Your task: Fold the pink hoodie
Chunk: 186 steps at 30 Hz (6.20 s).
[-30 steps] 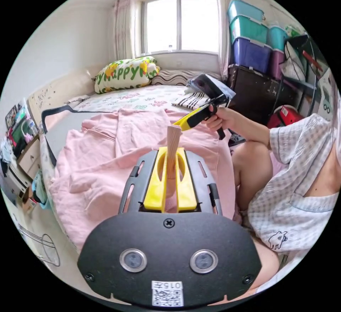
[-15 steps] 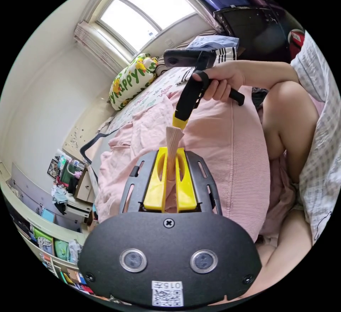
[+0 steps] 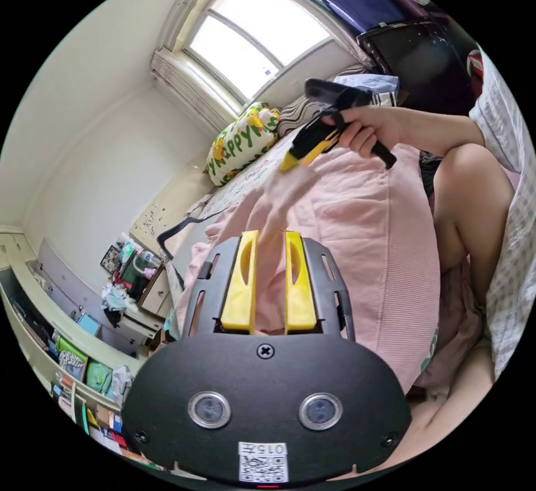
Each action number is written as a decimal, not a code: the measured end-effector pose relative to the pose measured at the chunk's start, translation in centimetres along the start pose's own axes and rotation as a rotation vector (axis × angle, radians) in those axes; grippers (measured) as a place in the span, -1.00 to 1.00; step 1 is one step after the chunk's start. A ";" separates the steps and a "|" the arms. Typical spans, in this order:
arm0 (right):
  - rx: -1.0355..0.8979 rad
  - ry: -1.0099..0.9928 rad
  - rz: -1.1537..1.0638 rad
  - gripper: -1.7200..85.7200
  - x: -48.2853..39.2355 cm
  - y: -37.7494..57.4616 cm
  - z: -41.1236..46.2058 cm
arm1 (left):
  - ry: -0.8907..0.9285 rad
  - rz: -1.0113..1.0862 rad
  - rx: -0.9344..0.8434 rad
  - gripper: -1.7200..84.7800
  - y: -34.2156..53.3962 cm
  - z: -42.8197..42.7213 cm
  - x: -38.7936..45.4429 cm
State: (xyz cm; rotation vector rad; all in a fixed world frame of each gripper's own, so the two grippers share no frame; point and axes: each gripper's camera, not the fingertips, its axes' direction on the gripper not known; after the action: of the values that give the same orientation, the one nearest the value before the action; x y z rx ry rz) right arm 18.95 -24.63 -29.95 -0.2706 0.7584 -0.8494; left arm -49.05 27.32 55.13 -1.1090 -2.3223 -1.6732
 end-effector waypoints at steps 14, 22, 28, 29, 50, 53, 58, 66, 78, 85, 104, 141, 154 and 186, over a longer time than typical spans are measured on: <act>0.310 0.099 0.070 -0.91 -1.6 4.6 -8.5 | -0.082 -0.314 -0.376 -0.68 5.5 3.9 -8.4; 0.364 0.206 0.083 -0.90 -3.6 5.0 -8.4 | -0.110 -0.357 -0.412 -0.68 7.2 4.9 -10.9; 0.371 0.230 0.095 -0.90 -4.7 4.4 -7.0 | -0.208 -0.257 -0.502 -0.69 7.1 8.5 -12.2; 0.368 0.236 0.094 -0.90 -4.9 4.3 -6.5 | -0.252 -0.256 -0.523 -0.69 7.2 9.0 -12.9; 0.076 0.622 -0.073 -0.94 -15.1 -3.7 -2.6 | -0.065 -0.553 -0.399 -0.71 17.7 5.8 -20.6; 0.025 0.567 -0.252 -0.92 -19.3 -9.4 2.0 | -0.064 -0.516 -0.390 -0.71 17.5 6.2 -20.9; -0.175 0.367 -0.371 -0.81 -19.7 -19.2 15.9 | -0.091 -0.417 -0.377 -0.72 17.4 6.4 -20.7; -0.440 0.509 -0.253 -0.70 -10.1 -29.9 38.5 | -0.131 -0.376 -0.371 -0.76 18.2 6.7 -19.9; -0.670 0.333 -0.191 -0.87 -6.7 -36.4 49.6 | -0.141 -0.393 -0.317 -0.85 19.2 5.5 -20.7; -0.583 0.516 -0.296 -0.85 -9.9 -36.9 53.6 | -0.107 -0.478 -0.456 -0.87 20.5 6.6 -22.0; -0.810 0.364 -0.231 -0.94 -7.0 -34.1 42.7 | -0.190 -0.362 -0.403 -0.87 19.6 5.2 -19.4; -0.370 0.368 0.072 -0.77 -6.8 -13.0 4.9 | 0.339 -0.448 -0.325 -0.87 -0.3 9.1 -15.7; -0.371 0.465 0.010 -0.87 -6.0 -13.2 2.9 | 0.559 -0.557 -0.418 -0.97 2.0 12.8 -18.1; -0.302 0.354 0.023 -0.85 -3.2 -16.0 -2.1 | 0.375 -0.352 -0.211 -0.88 -3.0 7.4 -17.7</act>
State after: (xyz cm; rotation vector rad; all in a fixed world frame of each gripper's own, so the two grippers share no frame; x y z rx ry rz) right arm 6.92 -32.43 -21.83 -0.3834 1.2226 -0.7687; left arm -35.29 24.20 41.87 -0.3630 -2.2225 -2.0674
